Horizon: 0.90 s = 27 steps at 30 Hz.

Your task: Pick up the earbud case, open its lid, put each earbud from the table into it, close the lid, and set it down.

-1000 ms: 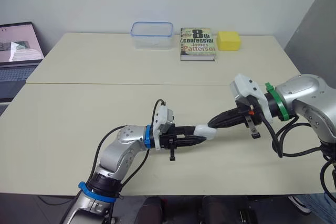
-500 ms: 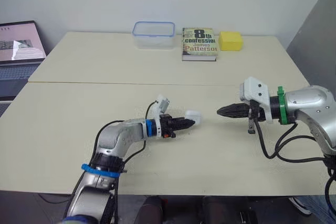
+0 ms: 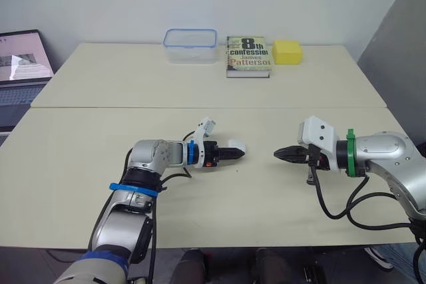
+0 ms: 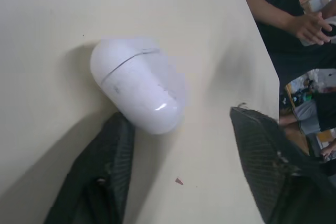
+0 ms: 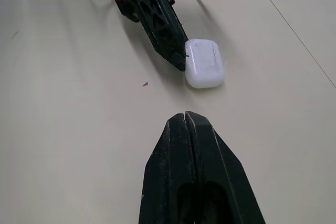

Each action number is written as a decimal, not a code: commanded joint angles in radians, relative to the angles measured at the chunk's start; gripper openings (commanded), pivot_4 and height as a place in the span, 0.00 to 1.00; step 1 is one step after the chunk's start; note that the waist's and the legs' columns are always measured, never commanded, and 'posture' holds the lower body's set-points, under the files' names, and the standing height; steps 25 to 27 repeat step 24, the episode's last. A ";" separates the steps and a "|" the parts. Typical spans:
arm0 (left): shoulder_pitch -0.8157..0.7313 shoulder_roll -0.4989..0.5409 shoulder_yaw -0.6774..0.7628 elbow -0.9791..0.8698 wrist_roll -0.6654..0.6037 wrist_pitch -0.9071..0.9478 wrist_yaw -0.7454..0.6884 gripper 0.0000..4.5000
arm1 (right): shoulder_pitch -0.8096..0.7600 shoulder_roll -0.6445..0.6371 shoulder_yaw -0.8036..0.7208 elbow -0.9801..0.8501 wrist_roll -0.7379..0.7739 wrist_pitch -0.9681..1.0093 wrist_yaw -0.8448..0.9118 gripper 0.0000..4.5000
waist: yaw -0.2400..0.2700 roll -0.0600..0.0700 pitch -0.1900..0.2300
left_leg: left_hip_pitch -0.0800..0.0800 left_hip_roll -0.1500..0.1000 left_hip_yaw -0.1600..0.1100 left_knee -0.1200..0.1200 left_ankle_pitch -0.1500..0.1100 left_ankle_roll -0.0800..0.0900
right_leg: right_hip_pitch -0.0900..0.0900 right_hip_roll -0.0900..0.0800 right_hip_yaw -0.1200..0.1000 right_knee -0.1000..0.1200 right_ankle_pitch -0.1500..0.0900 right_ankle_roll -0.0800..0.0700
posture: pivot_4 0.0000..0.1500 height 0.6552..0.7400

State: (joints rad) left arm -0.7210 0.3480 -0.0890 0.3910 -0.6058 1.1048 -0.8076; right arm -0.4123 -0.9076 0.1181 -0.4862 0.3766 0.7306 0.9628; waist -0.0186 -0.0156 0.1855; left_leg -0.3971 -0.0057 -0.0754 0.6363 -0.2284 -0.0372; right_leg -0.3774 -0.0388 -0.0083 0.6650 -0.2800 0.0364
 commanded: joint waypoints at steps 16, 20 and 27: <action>0.539 0.579 0.258 -0.644 0.099 -0.539 -0.229 1.00 | 0.013 -0.207 -0.211 0.044 0.049 -0.236 0.237 0.92 | -0.002 -0.001 0.001 | 0.004 0.014 0.013 -0.008 0.000 0.000 | -0.006 0.002 0.017 -0.001 -0.001 -0.007 | 1.00 1.00; 0.589 0.617 0.344 -0.705 0.131 -0.611 -0.230 1.00 | 0.003 -0.219 -0.225 0.082 0.052 -0.287 0.278 0.92 | 0.004 -0.001 0.002 | -0.001 0.012 0.019 -0.007 0.000 0.000 | -0.011 0.001 0.020 -0.003 0.002 -0.008 | 1.00 1.00; 0.595 0.616 0.355 -0.713 0.120 -0.639 -0.246 1.00 | -0.025 -0.201 -0.192 0.111 0.031 -0.317 0.279 0.92 | 0.003 -0.001 0.002 | -0.001 0.011 0.024 -0.007 -0.001 0.000 | -0.012 0.002 0.022 -0.003 0.004 -0.008 | 1.00 1.00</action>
